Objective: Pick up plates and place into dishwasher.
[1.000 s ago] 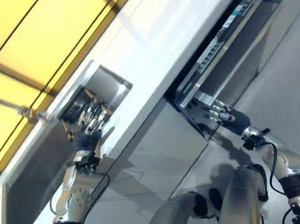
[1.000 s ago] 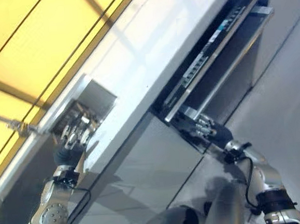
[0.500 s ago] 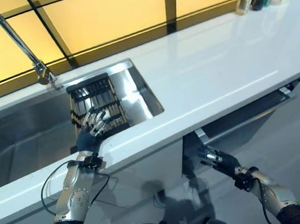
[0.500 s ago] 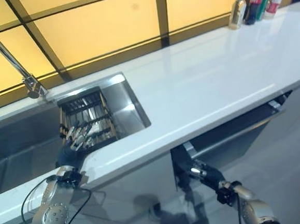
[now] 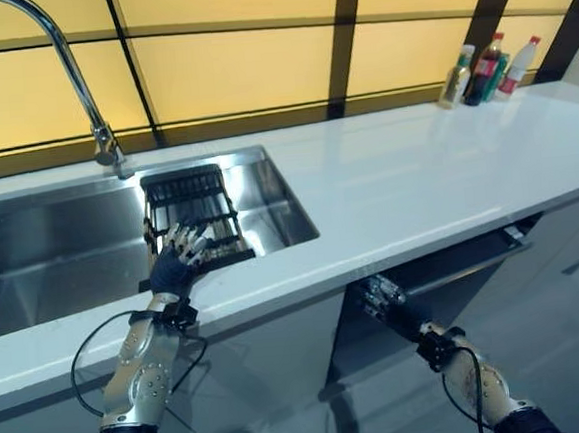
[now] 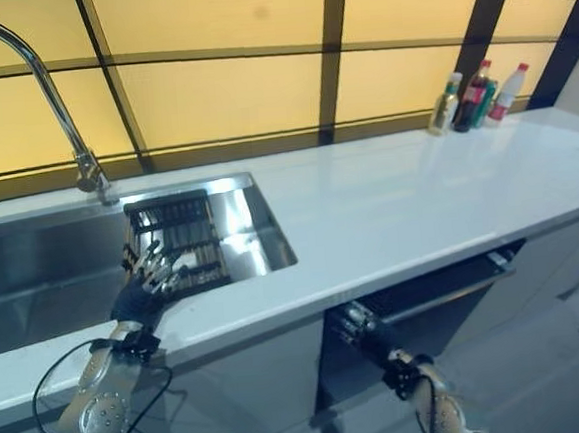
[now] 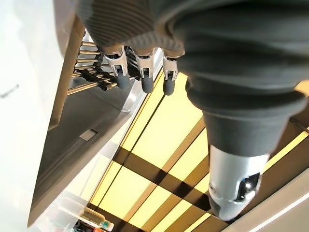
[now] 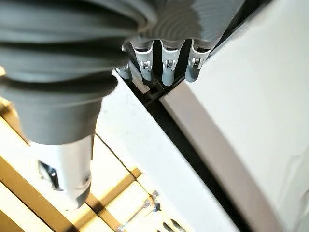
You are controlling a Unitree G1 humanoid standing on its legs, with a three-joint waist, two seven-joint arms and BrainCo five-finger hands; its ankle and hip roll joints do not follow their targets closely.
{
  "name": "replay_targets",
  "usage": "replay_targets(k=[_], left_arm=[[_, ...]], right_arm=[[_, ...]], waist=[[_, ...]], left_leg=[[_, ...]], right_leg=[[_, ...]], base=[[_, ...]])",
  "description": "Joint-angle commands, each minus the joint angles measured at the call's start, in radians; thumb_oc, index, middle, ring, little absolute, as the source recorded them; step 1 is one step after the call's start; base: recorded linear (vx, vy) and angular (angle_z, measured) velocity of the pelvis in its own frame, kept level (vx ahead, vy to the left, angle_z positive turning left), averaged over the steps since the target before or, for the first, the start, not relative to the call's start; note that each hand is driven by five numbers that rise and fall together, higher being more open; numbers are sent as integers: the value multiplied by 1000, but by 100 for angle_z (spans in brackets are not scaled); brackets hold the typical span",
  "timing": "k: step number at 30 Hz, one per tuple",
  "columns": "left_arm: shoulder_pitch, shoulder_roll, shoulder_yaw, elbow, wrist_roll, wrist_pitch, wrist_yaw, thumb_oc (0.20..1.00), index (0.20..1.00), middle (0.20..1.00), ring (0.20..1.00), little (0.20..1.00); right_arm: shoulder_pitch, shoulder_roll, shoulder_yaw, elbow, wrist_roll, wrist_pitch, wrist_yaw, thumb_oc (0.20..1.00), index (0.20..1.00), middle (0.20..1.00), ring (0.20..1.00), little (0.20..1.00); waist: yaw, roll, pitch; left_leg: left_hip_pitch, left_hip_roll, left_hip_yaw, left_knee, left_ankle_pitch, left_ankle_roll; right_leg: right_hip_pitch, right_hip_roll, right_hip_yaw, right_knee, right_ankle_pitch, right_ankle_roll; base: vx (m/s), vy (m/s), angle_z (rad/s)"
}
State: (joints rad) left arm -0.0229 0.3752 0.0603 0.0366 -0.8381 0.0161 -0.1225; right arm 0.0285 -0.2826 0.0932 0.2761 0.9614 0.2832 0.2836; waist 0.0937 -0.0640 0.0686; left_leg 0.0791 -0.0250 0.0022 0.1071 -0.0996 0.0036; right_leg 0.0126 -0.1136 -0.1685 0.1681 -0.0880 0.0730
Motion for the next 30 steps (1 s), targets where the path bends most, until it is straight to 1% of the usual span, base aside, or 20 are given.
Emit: replay_targets(k=[1,3,4,5,7,9,10,12,13,14,15,18,20,22,24,25,26,27,29,30], left_arm=[[73,10,9,19,24,3,13,1000,1000,1000,1000,1000],[69,13,12,19,19,2,17,1000,1000,1000,1000,1000],[65,16,15,17,16,2,25,1000,1000,1000,1000,1000],[64,18,17,15,15,6,32,1000,1000,1000,1000,1000],[61,20,22,13,16,10,44,1000,1000,1000,1000,1000],[58,19,24,16,17,9,55,1000,1000,1000,1000,1000],[54,17,22,18,15,6,63,1000,1000,1000,1000,1000],[47,12,17,16,10,6,79,1000,1000,1000,1000,1000],[42,11,14,14,6,8,88,1000,1000,1000,1000,1000],[39,7,9,13,1,7,99,1000,1000,1000,1000,1000],[37,5,6,17,-3,2,103,1000,1000,1000,1000,1000],[36,5,-5,12,-19,-6,124,1000,1000,1000,1000,1000],[42,3,-13,-4,-28,-11,136,1000,1000,1000,1000,1000],[47,-2,-24,-17,-34,-19,146,1000,1000,1000,1000,1000],[50,-11,-35,-19,-31,-34,154,1000,1000,1000,1000,1000],[55,-15,-41,-19,-33,-48,160,1000,1000,1000,1000,1000],[58,-17,-44,-16,-38,-56,164,1000,1000,1000,1000,1000],[62,-22,-49,-12,-46,-66,163,1000,1000,1000,1000,1000],[68,-28,-54,-10,-40,-82,170,1000,1000,1000,1000,1000],[69,-29,-53,-7,-36,-88,171,1000,1000,1000,1000,1000]], right_arm=[[-35,0,-61,23,34,64,-132,1000,1000,1000,1000,1000],[-31,-9,-77,60,50,78,-224,1000,1000,1000,1000,1000],[-29,-14,-93,88,87,78,-316,1000,1000,1000,1000,1000],[-24,-15,-105,104,115,80,-381,1000,1000,1000,1000,1000],[-15,-13,-141,137,178,57,-544,1000,1000,1000,1000,1000],[-13,2,-191,172,253,-48,-774,1000,1000,1000,1000,1000],[-12,18,-227,200,272,-127,-900,1000,1000,1000,1000,1000],[-13,40,-279,219,283,-223,-1024,1000,1000,1000,1000,1000],[-15,46,-294,218,277,-253,-1065,1000,1000,1000,1000,1000],[-23,52,-320,209,250,-308,-1153,1000,1000,1000,1000,1000],[-30,53,-338,199,219,-345,-1213,1000,1000,1000,1000,1000],[-58,37,-384,120,109,-424,-1362,1000,1000,1000,1000,1000],[-77,15,-412,29,-18,-470,-1446,1000,1000,1000,1000,1000],[-101,-11,-424,-65,-194,-495,-1474,1000,1000,1000,1000,1000],[-127,-28,-416,-134,-351,-513,-1441,1000,1000,1000,1000,1000],[-147,-59,-395,-204,-485,-497,-1422,1000,1000,1000,1000,1000],[-154,-69,-385,-227,-556,-510,-1397,1000,1000,1000,1000,1000],[-169,-95,-362,-276,-630,-512,-1358,1000,1000,1000,1000,1000],[-200,-133,-312,-335,-743,-581,-1229,1000,1000,1000,1000,1000],[-212,-151,-293,-359,-764,-613,-1156,1000,1000,1000,1000,1000]], waist=[[-19,-30,8],[-22,-33,10],[-25,-36,11],[-28,-38,11],[-36,-41,11],[-43,-37,10],[-49,-32,8],[-56,-20,6],[-58,-14,6],[-62,-3,2],[-64,3,0],[-69,18,-9],[-70,24,-15],[-68,32,-20],[-66,38,-23],[-63,45,-26],[-62,48,-28],[-58,52,-32],[-49,55,-39],[-45,54,-42]], left_leg=[[-2,-45,3,32,-100,62],[0,-44,8,33,-101,63],[3,-43,11,33,-102,63],[7,-42,13,34,-103,64],[11,-40,21,35,-105,64],[16,-37,31,37,-107,65],[18,-37,35,37,-109,67],[25,-38,37,35,-111,71],[27,-39,37,35,-111,72],[31,-41,37,36,-111,74],[33,-42,35,37,-112,75],[41,-46,32,36,-113,77],[42,-47,29,34,-113,79],[43,-49,26,32,-116,80],[41,-51,24,30,-117,80],[39,-54,23,28,-116,79],[37,-55,23,27,-117,80],[35,-55,24,26,-116,78],[27,-54,27,27,-115,74],[25,-52,27,26,-114,71]], right_leg=[[-76,10,24,-186,230,79],[-77,13,28,-186,229,80],[-75,17,32,-186,227,80],[-73,20,37,-185,226,80],[-71,25,48,-185,226,80],[-71,29,60,-184,228,78],[-72,31,69,-181,230,77],[-75,32,80,-175,233,77],[-74,32,84,-175,232,77],[-73,32,90,-175,228,75],[-72,33,95,-174,227,75],[-66,34,107,-173,223,73],[-62,33,113,-173,219,71],[-63,30,114,-171,212,68],[-66,26,114,-169,205,65],[-69,21,111,-170,199,62],[-69,19,108,-171,196,61],[-68,15,103,-173,191,61],[-63,6,90,-179,179,60],[-60,2,84,-181,174,61]], base=[[-24,2,-6],[-15,-6,-13],[-5,-14,-18],[0,-19,-14],[4,-16,-11],[5,8,-18],[3,36,-23],[4,66,-13],[25,102,-12],[34,101,-22],[40,104,-23],[29,69,-16],[13,52,-25],[7,61,-8],[-4,75,1],[-14,74,0],[-15,79,1],[-11,54,1],[-6,33,3],[2,1,10]])
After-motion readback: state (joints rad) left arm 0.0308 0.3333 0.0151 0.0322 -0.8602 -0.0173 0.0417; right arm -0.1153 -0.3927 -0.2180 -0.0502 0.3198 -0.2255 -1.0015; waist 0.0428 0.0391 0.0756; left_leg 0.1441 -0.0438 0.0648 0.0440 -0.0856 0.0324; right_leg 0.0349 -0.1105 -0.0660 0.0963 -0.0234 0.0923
